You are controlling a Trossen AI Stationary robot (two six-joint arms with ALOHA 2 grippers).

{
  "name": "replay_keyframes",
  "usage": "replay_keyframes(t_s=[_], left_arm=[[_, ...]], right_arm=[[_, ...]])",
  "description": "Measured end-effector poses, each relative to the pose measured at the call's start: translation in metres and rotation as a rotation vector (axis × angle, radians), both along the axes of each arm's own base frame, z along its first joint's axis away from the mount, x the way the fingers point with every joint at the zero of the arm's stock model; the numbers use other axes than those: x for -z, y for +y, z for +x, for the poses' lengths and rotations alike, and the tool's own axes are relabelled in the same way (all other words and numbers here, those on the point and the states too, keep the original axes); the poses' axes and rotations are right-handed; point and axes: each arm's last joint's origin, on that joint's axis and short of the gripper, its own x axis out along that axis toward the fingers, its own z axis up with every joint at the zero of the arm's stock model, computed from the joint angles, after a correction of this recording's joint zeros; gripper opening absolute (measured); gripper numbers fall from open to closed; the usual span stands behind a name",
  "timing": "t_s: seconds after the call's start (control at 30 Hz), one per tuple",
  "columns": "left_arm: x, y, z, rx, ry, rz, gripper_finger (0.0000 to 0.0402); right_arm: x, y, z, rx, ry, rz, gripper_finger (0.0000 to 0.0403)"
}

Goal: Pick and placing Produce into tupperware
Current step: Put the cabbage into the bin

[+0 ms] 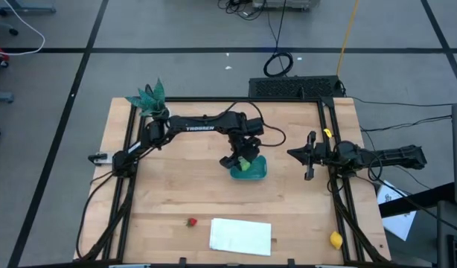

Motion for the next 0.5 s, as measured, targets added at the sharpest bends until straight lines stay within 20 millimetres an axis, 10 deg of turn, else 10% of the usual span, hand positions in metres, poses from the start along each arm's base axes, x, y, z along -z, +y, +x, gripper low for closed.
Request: replay_keyframes(t_s=[0.5], left_arm=[[0.014,-0.001,-0.003,0.021,0.027,0.088,0.0236]], right_arm=[[0.000,0.000,0.000,0.000,0.000,0.000,0.0000]])
